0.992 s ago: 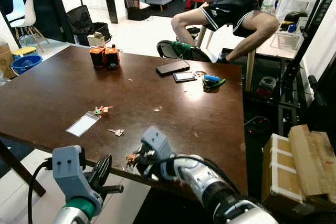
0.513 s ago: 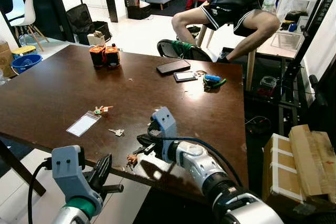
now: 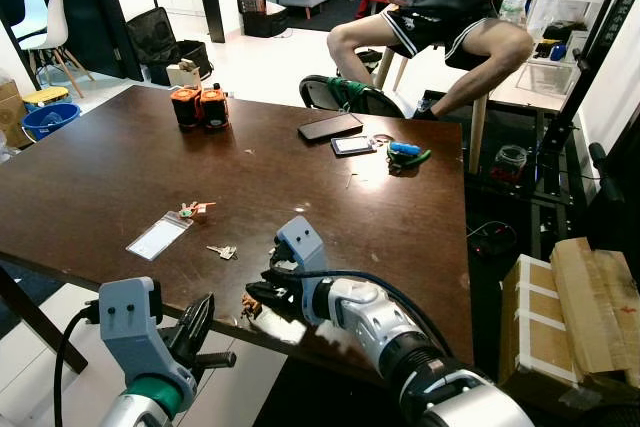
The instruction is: Hang keys on a hook
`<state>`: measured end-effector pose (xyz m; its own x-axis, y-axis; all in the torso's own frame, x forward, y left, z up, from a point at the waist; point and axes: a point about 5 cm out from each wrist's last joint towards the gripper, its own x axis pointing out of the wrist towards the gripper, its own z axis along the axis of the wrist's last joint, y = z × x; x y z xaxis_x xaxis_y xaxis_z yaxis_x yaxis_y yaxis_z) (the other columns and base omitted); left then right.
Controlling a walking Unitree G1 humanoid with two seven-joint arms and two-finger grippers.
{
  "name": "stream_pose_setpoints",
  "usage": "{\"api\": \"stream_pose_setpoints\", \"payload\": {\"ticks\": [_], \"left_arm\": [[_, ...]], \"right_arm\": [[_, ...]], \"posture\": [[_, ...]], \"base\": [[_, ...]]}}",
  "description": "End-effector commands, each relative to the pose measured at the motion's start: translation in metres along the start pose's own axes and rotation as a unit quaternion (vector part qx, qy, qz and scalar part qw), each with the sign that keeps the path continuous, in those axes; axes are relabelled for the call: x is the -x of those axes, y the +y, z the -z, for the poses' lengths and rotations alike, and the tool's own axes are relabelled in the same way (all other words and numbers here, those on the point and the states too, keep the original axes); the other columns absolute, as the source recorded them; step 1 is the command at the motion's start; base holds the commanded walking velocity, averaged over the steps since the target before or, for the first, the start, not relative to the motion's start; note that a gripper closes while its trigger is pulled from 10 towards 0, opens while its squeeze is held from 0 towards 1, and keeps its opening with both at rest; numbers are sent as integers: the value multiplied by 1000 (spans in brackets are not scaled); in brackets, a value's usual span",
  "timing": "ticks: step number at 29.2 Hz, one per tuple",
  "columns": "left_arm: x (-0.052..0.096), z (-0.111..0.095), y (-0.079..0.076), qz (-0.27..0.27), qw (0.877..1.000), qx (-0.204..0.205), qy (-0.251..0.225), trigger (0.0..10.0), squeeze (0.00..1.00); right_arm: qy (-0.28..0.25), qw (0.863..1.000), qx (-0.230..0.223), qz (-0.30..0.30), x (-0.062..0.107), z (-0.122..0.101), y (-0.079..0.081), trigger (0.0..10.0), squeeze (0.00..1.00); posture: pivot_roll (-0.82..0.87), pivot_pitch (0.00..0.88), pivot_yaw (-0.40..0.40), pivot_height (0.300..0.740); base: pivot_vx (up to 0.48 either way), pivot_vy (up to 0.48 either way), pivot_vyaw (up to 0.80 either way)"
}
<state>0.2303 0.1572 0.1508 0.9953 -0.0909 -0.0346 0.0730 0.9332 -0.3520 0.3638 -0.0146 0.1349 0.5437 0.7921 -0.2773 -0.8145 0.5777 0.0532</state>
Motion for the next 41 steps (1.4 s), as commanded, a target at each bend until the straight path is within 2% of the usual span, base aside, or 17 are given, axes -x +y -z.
{"api": "stream_pose_setpoints", "payload": {"ticks": [1, 4, 7, 11, 17, 18, 20, 21, 26, 28, 41], "left_arm": [[3, 2, 2, -7, 1000, -2, 9, 10000, 0], [3, 2, 3, -8, 1000, -2, 9, 10000, 0], [4, 2, 4, -11, 1000, 0, 9, 10000, 0], [4, 2, 5, -14, 1000, 3, 8, 10000, 0], [3, 2, 5, -13, 1000, 4, 7, 10000, 0], [2, 1, 4, -12, 1000, 4, 7, 10000, 0], [2, 1, 4, -12, 1000, 4, 7, 10000, 0], [2, 1, 4, -11, 1000, 4, 7, 10000, 0], [1, 1, 4, -10, 1000, 5, 7, 10000, 0], [1, 0, 4, -9, 1000, 9, 6, 10000, 0], [2, 1, 3, -12, 1000, 14, 9, 10000, 0]], "right_arm": [[14, 1000, -10, 7, -3, 7, 4, 10000, 1000], [10, 999, -17, 38, 0, 7, -3, 10000, 1000], [-12, 995, -49, 88, 8, 1, -19, 10000, 1000], [-24, 992, -64, 105, 14, -4, -28, 10000, 1000], [-19, 992, -62, 109, 16, -2, -30, 10000, 1000], [9, 994, -54, 97, 16, 6, -28, 10000, 0], [9, 994, -54, 97, 16, 6, -28, 10000, 0], [37, 995, -44, 76, 15, 15, -24, 10000, 0], [60, 996, -34, 48, 13, 22, -17, 10000, 0], [84, 996, -21, 8, 7, 29, -4, 10000, 0], [84, 996, -24, 16, 6, 30, -4, 10000, 0]], "posture": [[20, 53, 121, 740], [22, 58, 121, 740], [21, 61, 122, 740], [21, 61, 122, 740], [19, 64, 126, 740], [20, 66, 129, 740], [20, 66, 129, 740], [21, 64, 132, 740], [23, 63, 133, 740], [24, 63, 135, 740], [28, 81, 137, 740]], "base": [[0, 0, 0], [0, 0, 0], [0, 0, 0], [0, 0, 0], [0, 0, 0], [0, 0, 0], [0, 0, 0], [0, 0, 0], [0, 0, 0], [0, 0, 0], [0, 0, 0]]}}
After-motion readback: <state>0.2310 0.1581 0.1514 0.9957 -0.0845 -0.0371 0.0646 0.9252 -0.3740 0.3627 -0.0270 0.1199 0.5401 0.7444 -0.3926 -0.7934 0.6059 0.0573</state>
